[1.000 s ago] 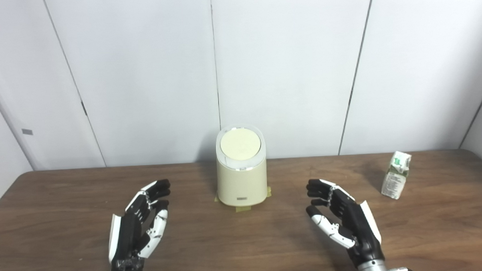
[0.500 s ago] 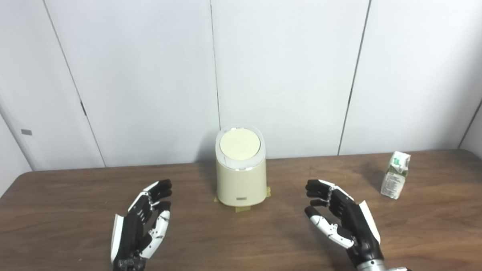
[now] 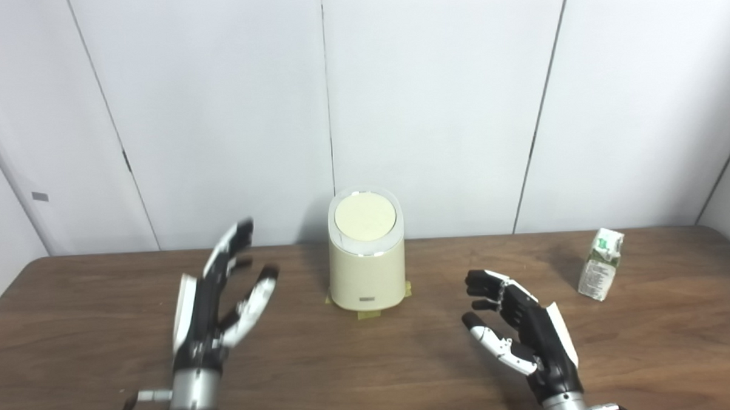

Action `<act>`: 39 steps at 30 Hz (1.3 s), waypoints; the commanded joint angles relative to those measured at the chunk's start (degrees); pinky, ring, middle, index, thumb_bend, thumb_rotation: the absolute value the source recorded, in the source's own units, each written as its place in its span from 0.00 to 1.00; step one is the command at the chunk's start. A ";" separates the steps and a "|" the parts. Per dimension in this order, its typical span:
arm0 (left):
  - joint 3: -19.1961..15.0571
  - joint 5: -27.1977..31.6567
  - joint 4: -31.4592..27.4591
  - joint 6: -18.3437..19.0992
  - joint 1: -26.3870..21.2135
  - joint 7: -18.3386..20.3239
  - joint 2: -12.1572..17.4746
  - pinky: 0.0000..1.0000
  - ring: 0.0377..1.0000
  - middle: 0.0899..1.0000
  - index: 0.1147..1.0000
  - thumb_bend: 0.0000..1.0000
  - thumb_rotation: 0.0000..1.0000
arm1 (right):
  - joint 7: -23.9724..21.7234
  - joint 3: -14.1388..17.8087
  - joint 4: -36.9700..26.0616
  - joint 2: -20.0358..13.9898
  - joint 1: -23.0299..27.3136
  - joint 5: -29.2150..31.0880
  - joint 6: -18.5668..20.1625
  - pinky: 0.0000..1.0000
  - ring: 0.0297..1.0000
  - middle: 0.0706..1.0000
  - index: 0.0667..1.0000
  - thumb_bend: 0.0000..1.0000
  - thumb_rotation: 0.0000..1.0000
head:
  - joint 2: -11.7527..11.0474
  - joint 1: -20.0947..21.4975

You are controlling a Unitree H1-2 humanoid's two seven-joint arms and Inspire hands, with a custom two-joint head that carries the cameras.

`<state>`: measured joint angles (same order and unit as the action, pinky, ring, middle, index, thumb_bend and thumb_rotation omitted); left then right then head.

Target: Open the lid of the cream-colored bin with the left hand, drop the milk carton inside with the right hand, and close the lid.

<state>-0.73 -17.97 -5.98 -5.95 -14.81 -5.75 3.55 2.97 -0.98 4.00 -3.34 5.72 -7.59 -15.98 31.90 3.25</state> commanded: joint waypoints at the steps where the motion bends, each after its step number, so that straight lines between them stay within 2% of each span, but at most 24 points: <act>1: 0.52 -0.38 -1.65 2.00 -4.19 0.22 -0.57 0.94 0.99 0.98 0.99 0.62 0.55 | 0.59 -0.49 1.01 0.31 -1.71 -1.58 -0.64 0.66 0.73 0.73 0.70 0.22 0.33 | 0.02 0.07; 3: 1.11 -0.86 -1.63 4.70 -6.47 0.57 -1.04 0.97 1.00 1.00 1.00 0.64 0.52 | 0.11 -0.37 0.85 0.48 -1.72 -0.27 -0.25 0.67 0.73 0.73 0.70 0.23 0.32 | 0.05 0.11; 6: 3.24 -6.20 -1.13 10.97 -9.95 0.53 -1.59 0.99 1.00 1.00 1.00 0.69 0.52 | 0.26 -0.44 0.89 0.50 -1.68 -0.63 -0.21 0.67 0.73 0.72 0.70 0.23 0.31 | 0.03 0.11; 10: 5.91 -12.88 0.20 17.52 -13.44 -0.10 -2.13 0.92 1.00 1.00 1.00 0.80 0.48 | 0.31 -0.63 0.89 0.43 -1.65 -1.12 -0.12 0.67 0.73 0.72 0.70 0.23 0.32 | 0.09 0.12; 12: 7.69 -16.95 0.81 21.27 -15.08 0.30 -2.04 0.98 1.00 1.00 1.00 0.82 0.47 | 0.55 -0.78 1.32 0.31 -1.54 -1.75 -0.65 0.66 0.73 0.73 0.70 0.22 0.32 | -0.02 0.20; 15: 9.30 -20.23 2.20 25.31 -17.34 0.29 -2.50 1.00 1.00 1.00 1.00 0.83 0.41 | 0.58 -0.95 1.71 0.19 -1.46 -1.88 -1.09 0.65 0.73 0.73 0.70 0.22 0.32 | -0.19 0.22; 22: 12.24 -25.49 7.69 28.28 -21.69 -1.73 -2.94 1.00 1.00 1.00 1.00 0.80 0.37 | 0.80 -1.06 2.21 0.03 -1.35 -2.22 -1.10 0.66 0.73 0.73 0.70 0.22 0.34 | -0.22 0.31; 25: 13.45 -27.59 10.94 29.06 -23.69 -3.05 -3.06 1.00 1.00 1.00 1.00 0.79 0.34 | 1.03 -1.07 1.52 0.18 -1.48 -2.57 0.29 0.66 0.72 0.72 0.70 0.23 0.34 | -0.22 0.31; 29: 14.73 -29.41 14.18 30.09 -25.46 -4.17 -2.96 1.00 1.00 1.00 1.00 0.79 0.37 | 1.14 -1.09 1.15 0.26 -1.59 -2.38 0.73 0.65 0.72 0.72 0.69 0.22 0.31 | -0.21 0.35; 33: 15.03 -29.43 16.99 30.69 -27.01 -5.40 -3.39 1.00 1.00 1.00 1.00 0.79 0.37 | 1.13 -1.26 1.03 0.10 -1.66 -2.52 0.91 0.65 0.72 0.72 0.70 0.23 0.32 | -0.21 0.35; 39: 14.77 -28.31 18.62 31.24 -27.90 -6.36 -4.33 1.00 1.00 1.00 1.00 0.74 0.42 | 1.01 -1.58 1.08 -0.13 -1.69 -2.60 0.46 0.64 0.71 0.72 0.70 0.23 0.34 | 0.03 0.57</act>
<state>14.21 -45.74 12.98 25.70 -38.67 -10.17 -0.25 3.66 -2.05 3.55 -3.47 5.71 -8.64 -14.01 31.90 3.78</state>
